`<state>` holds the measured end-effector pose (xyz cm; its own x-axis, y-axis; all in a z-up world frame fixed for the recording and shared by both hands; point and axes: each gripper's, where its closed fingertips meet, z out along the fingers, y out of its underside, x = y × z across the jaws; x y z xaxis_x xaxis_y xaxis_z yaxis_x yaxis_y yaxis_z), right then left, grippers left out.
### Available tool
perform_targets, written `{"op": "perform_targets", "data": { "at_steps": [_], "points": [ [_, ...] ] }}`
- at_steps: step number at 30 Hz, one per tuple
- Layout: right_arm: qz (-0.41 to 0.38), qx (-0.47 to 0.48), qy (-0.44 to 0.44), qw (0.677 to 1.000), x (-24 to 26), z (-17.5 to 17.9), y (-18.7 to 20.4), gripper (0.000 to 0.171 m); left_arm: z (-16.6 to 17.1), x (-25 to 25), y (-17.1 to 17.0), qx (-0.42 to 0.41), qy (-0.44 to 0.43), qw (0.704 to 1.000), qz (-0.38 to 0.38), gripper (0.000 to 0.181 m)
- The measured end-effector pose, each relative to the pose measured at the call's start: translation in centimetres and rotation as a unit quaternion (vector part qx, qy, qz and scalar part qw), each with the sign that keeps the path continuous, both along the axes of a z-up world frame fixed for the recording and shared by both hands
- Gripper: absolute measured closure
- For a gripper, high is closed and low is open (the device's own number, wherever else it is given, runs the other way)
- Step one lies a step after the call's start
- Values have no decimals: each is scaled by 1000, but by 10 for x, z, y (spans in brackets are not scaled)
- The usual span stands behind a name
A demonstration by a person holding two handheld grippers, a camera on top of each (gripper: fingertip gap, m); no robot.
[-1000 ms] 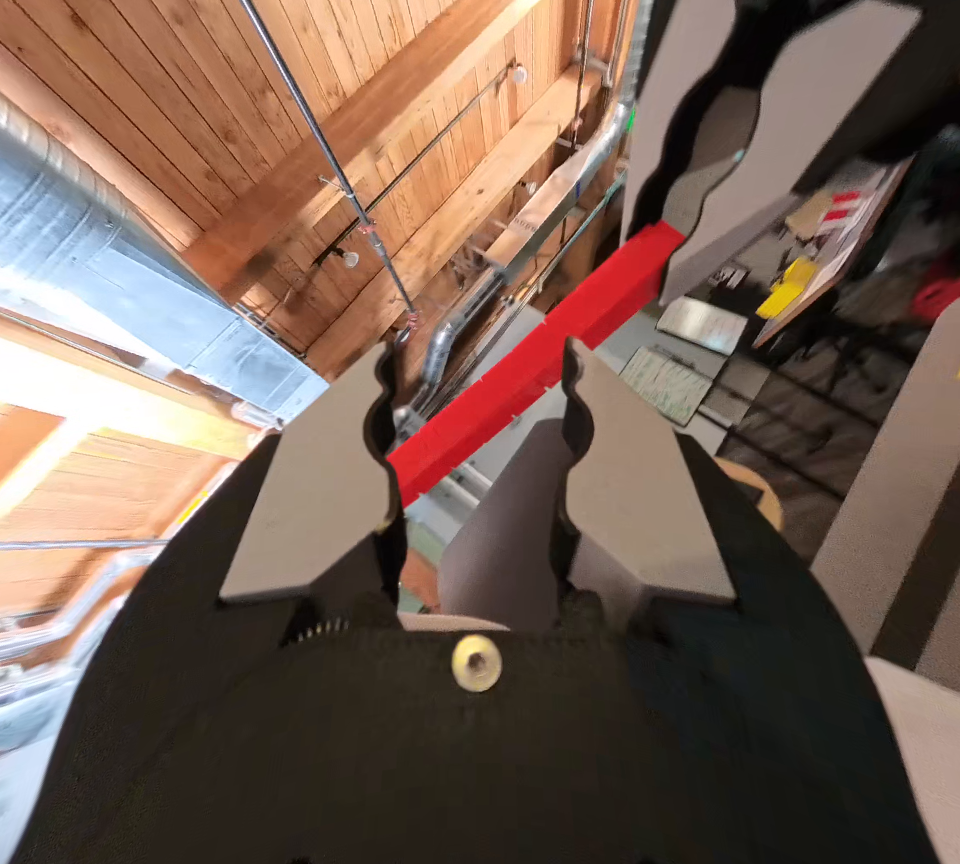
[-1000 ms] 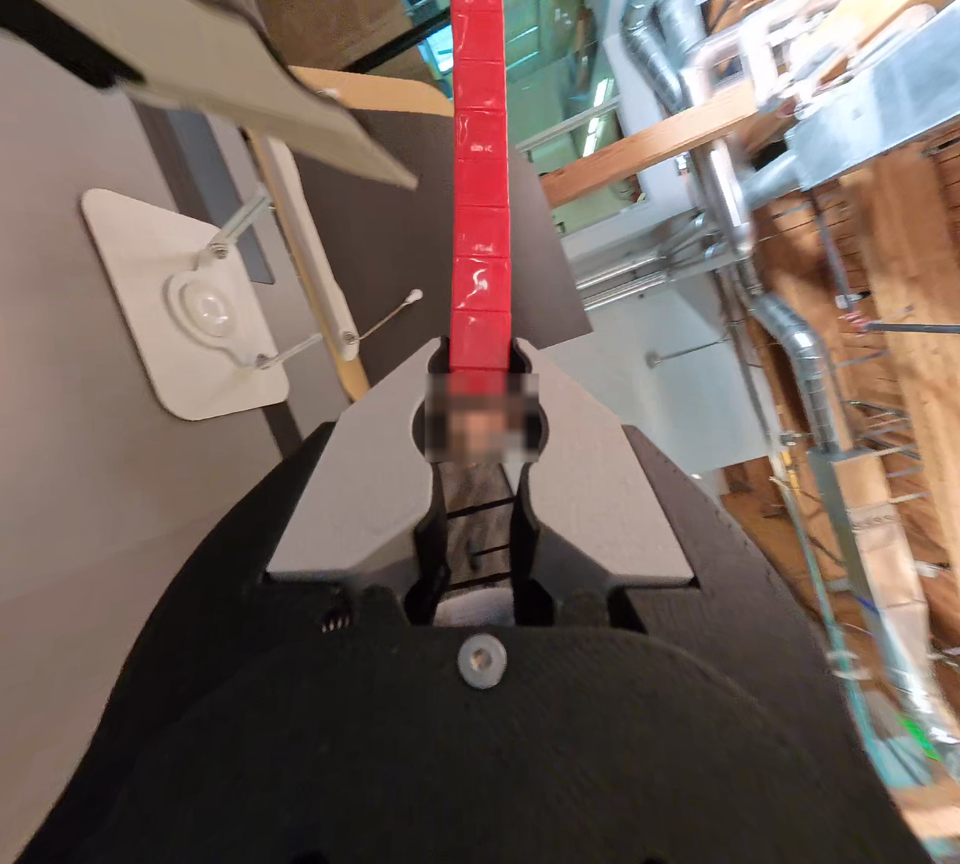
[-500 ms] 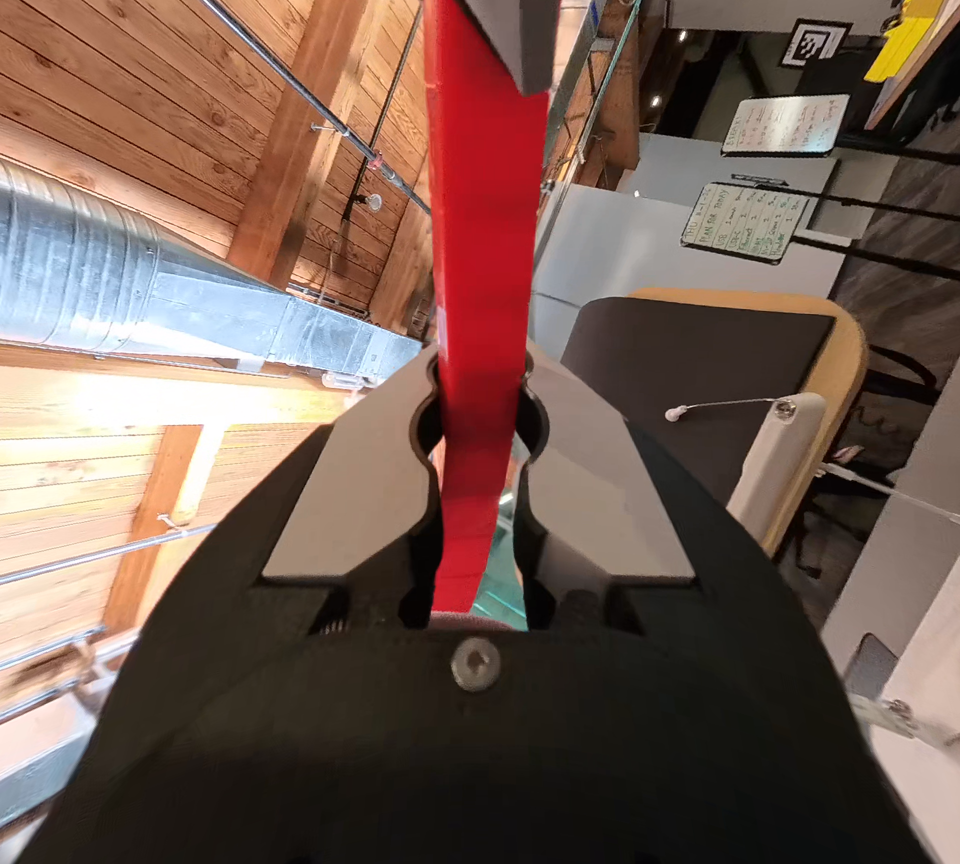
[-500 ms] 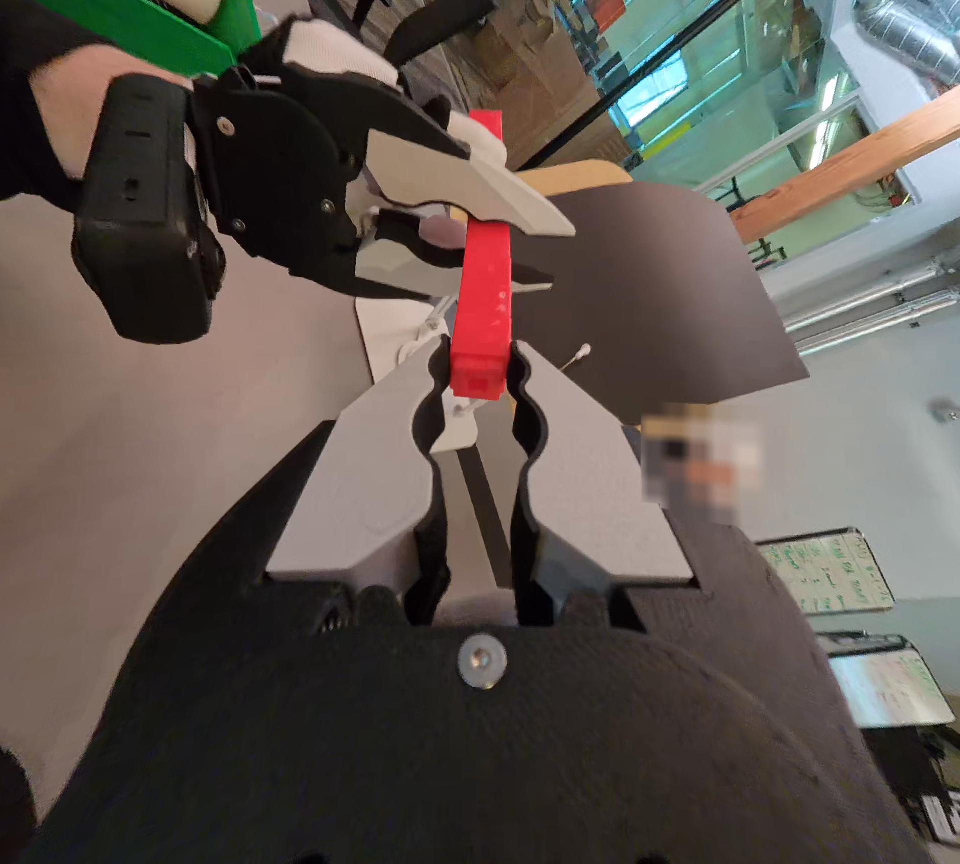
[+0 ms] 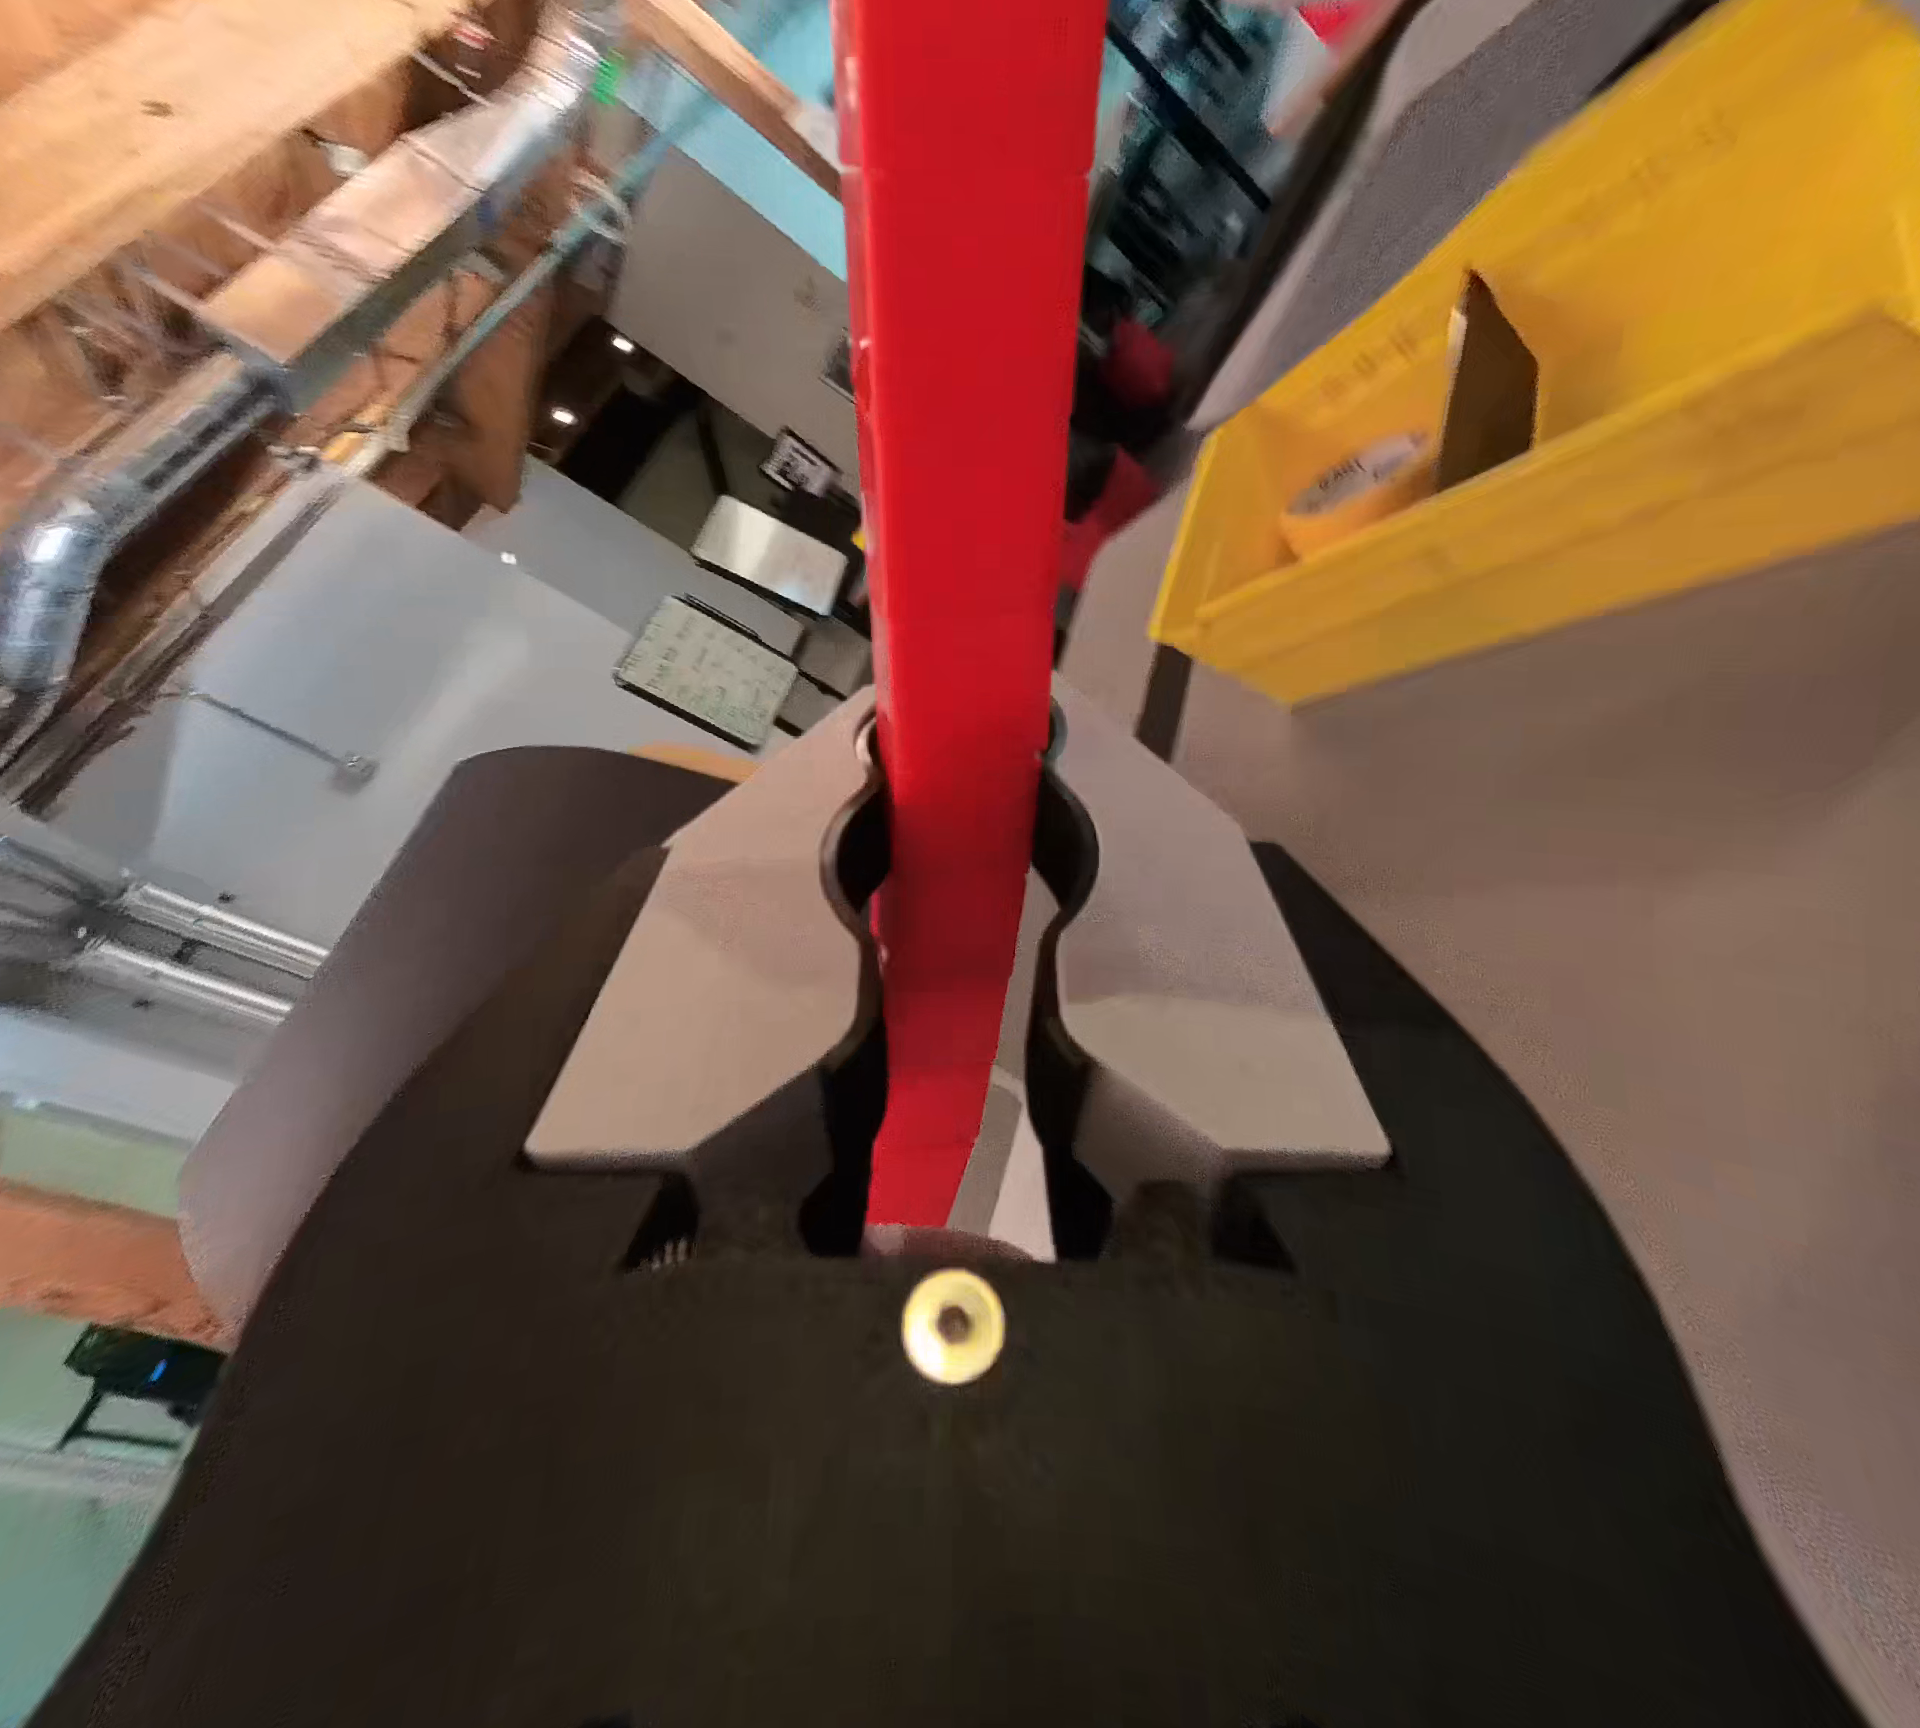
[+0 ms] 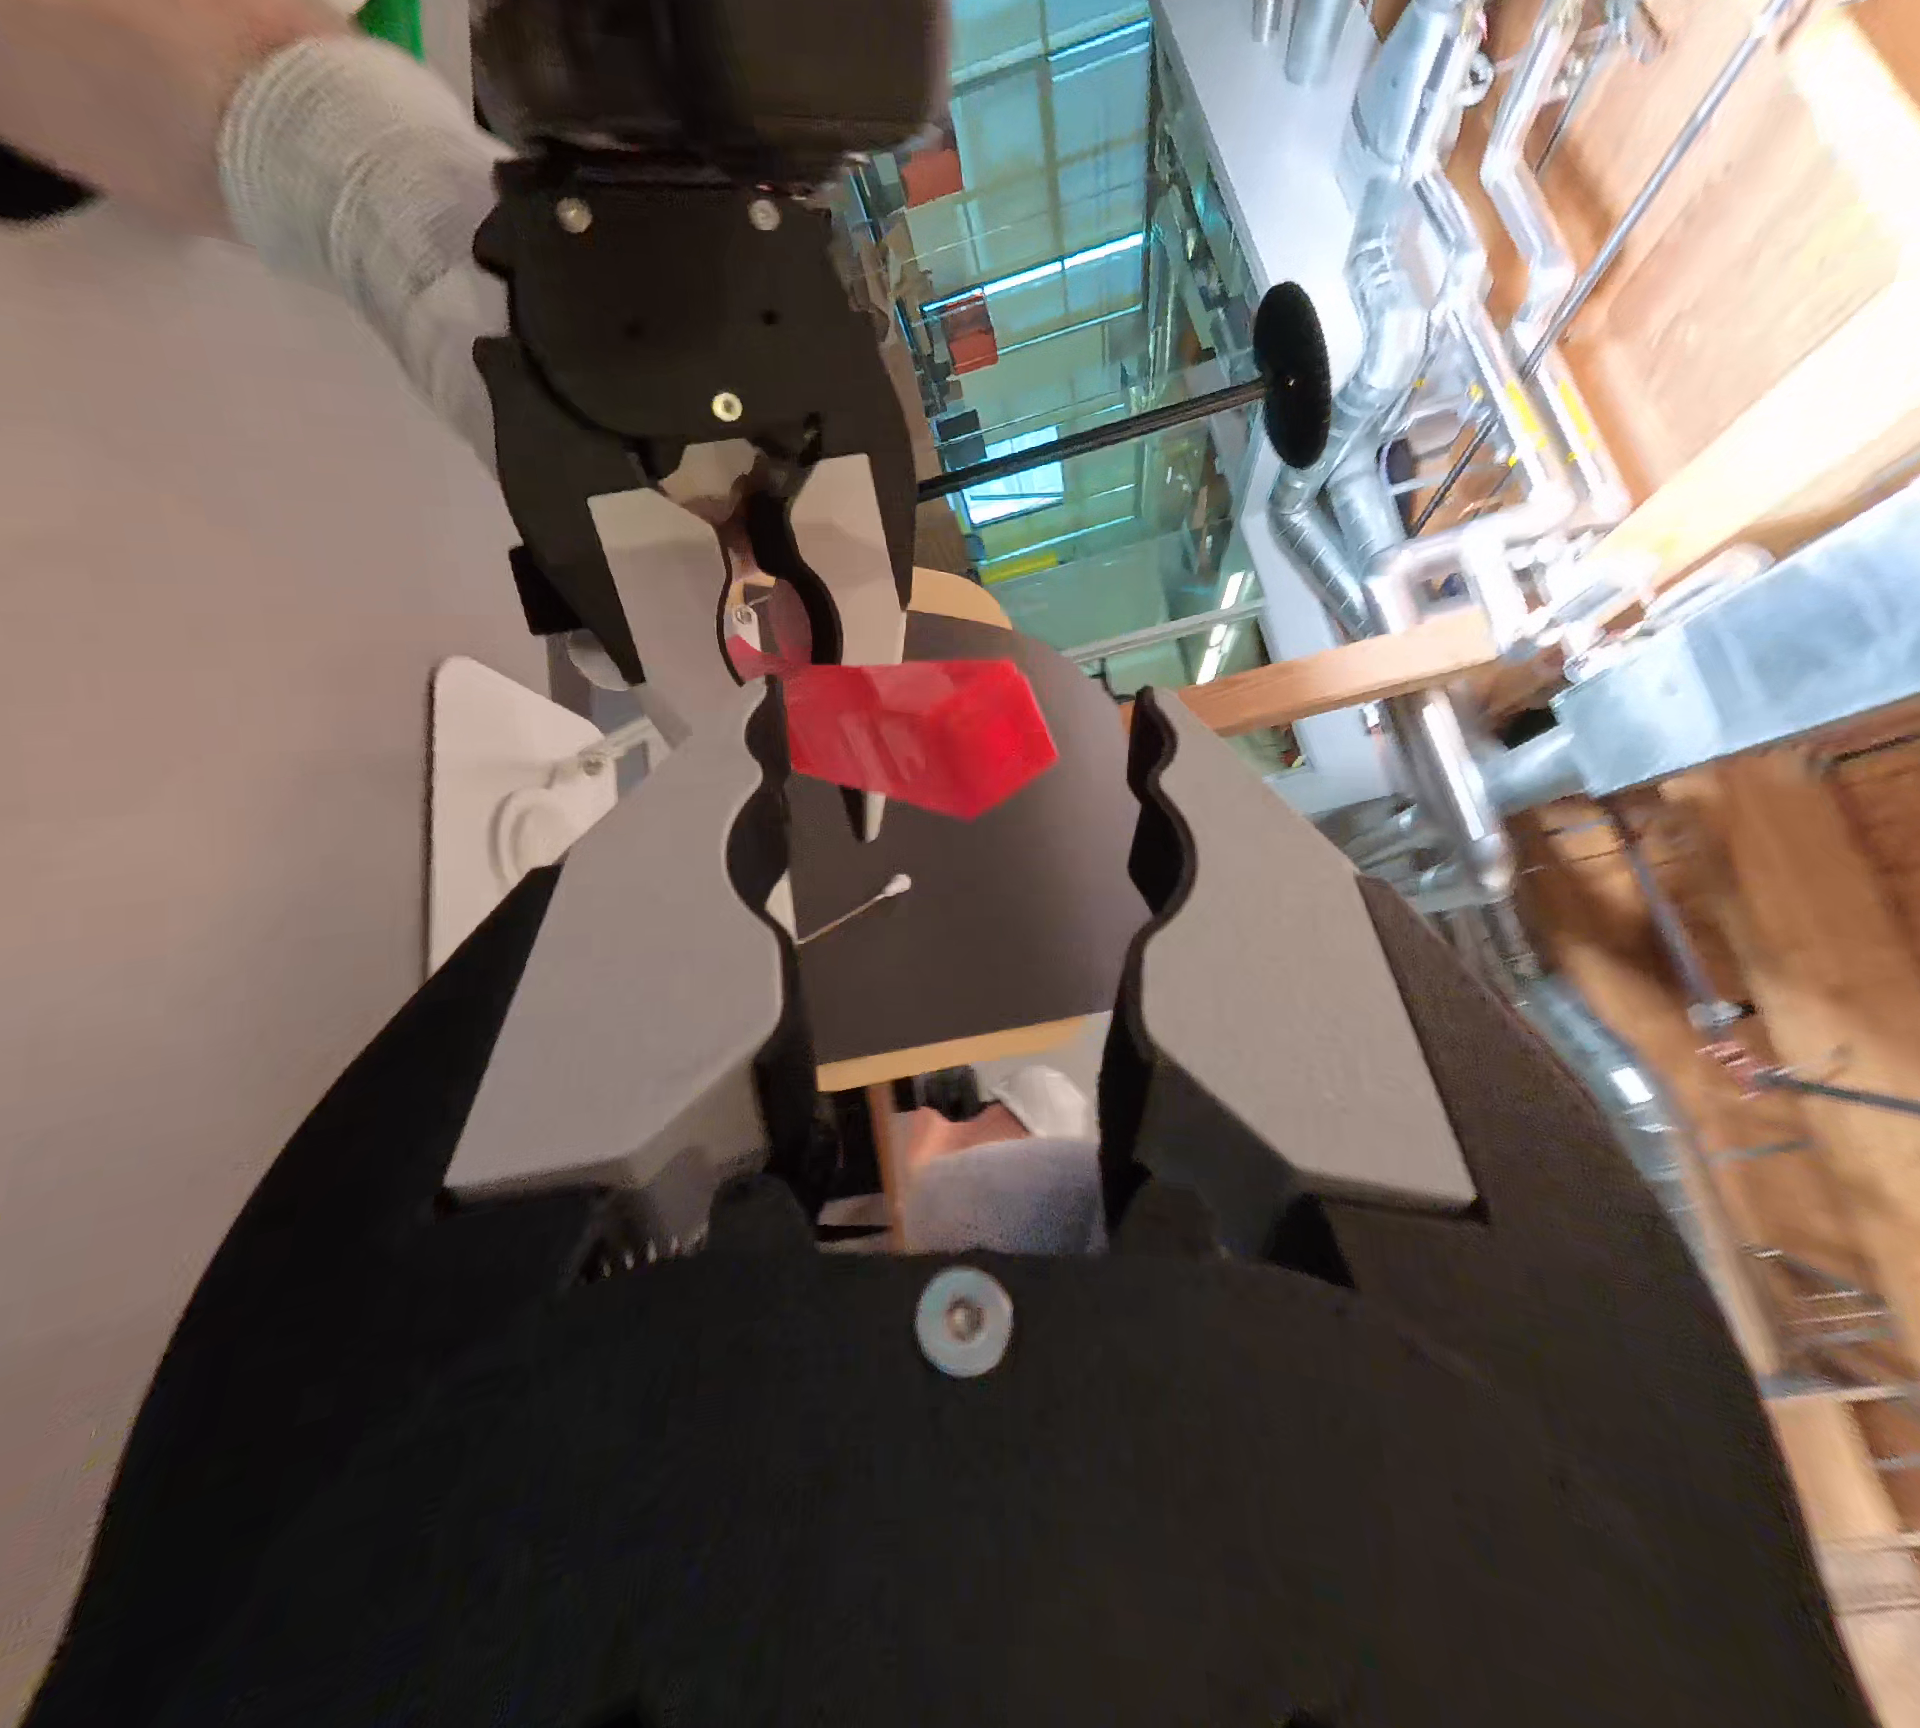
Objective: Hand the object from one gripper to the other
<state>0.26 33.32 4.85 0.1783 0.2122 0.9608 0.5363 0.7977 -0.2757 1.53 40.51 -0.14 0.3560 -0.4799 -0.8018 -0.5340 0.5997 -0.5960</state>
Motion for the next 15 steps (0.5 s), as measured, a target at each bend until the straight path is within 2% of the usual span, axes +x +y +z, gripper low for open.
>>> {"op": "perform_targets", "data": {
  "at_steps": [3, 5, 7, 11, 15],
  "points": [
    [-30, 50, -43, 997, -4, -9, 2, 108, -12, 3, -9, -9, 55, 998, -10, 160],
    [-35, 52, -75, 995, -6, -20, 2, 112, -18, -3, -6, 34, 112, 993, 22, 160],
    [-46, 50, -106, 992, -7, -31, 5, 123, -25, -10, -1, 63, 168, 982, 59, 161],
    [-54, 55, -136, 988, -9, -42, 5, 131, -24, -13, -3, 98, 202, 971, 78, 161],
    [-56, 33, -174, 983, -7, -57, 5, 128, -27, -14, -4, 113, 223, 965, 82, 161]
  ]
}}
